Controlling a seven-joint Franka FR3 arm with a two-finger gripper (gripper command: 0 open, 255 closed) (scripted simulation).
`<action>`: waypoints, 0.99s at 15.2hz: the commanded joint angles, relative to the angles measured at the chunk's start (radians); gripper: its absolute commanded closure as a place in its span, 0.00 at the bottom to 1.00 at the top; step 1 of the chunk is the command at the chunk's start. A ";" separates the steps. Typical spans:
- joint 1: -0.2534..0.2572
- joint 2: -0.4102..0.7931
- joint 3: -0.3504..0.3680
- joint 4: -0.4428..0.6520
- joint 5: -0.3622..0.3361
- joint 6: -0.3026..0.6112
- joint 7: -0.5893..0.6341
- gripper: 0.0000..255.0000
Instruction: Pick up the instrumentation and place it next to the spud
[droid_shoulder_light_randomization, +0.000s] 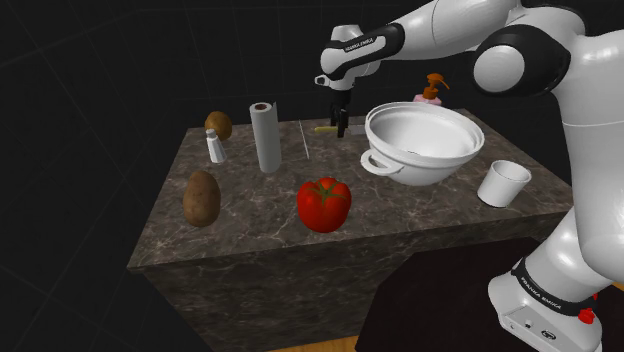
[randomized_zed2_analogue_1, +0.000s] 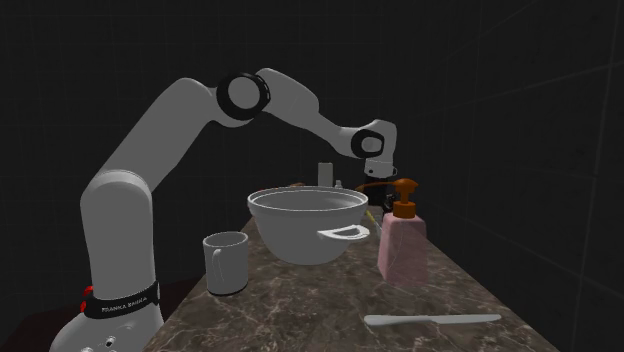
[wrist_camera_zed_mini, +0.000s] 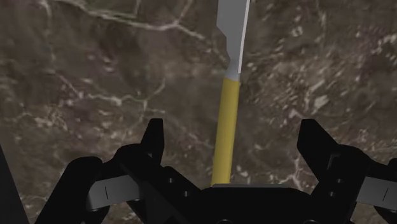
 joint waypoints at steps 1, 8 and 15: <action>0.000 0.000 0.000 0.000 0.000 0.001 0.000 0.00; 0.000 0.000 0.000 0.000 0.000 0.001 0.000 1.00; 0.000 -0.005 -0.001 0.005 -0.001 -0.010 0.001 1.00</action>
